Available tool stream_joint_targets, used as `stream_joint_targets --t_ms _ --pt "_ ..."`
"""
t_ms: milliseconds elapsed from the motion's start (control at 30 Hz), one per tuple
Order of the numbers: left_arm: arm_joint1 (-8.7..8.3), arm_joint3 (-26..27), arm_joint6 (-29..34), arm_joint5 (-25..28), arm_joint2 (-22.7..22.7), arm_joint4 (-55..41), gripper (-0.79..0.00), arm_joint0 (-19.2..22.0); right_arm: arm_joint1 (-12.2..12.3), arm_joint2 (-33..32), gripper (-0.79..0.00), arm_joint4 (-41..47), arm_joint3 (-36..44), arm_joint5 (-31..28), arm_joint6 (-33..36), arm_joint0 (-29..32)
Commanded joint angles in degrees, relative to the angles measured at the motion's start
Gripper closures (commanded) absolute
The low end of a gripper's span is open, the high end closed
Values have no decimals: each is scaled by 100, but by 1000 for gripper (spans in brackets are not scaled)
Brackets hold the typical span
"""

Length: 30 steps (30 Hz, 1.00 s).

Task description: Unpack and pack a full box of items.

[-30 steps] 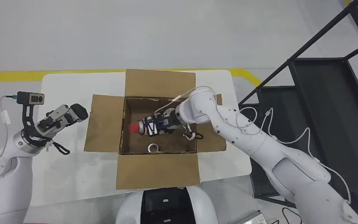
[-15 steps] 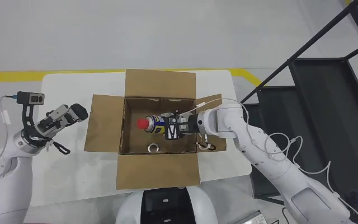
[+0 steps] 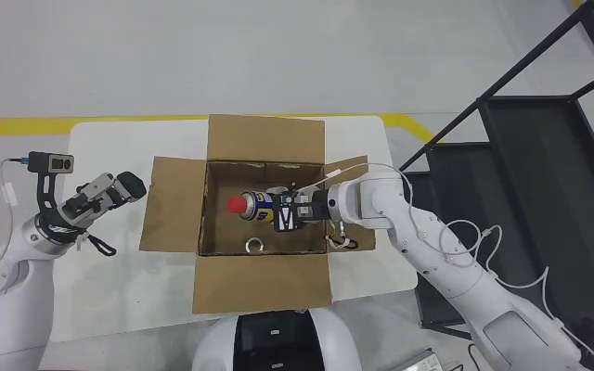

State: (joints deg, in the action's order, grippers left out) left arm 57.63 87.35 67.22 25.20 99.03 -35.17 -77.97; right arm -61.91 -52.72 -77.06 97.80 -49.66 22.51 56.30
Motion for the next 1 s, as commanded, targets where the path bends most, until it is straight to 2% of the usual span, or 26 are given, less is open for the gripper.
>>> stream_joint_targets --t_ms 0,167,333,500,600,767,967 --pt "0 0 0 0 0 0 -785 0 3 -4 0 -31 1 50 -53 47" --pt "0 0 0 0 0 0 -785 0 -4 137 0 -258 -177 -80 384 -27" --pt "0 0 0 0 0 0 -785 0 -68 246 0 -47 -315 37 167 -129" --pt "0 0 0 0 0 0 -785 0 -101 446 0 -395 -339 9 544 -253" --pt "0 0 0 0 0 0 -785 0 -160 566 0 -235 -401 22 419 -354" --pt "0 0 0 0 0 0 -785 0 -158 351 0 163 -432 -35 -407 -331" --pt "0 0 0 0 0 0 -785 0 65 -590 0 79 -369 -248 -2110 247"
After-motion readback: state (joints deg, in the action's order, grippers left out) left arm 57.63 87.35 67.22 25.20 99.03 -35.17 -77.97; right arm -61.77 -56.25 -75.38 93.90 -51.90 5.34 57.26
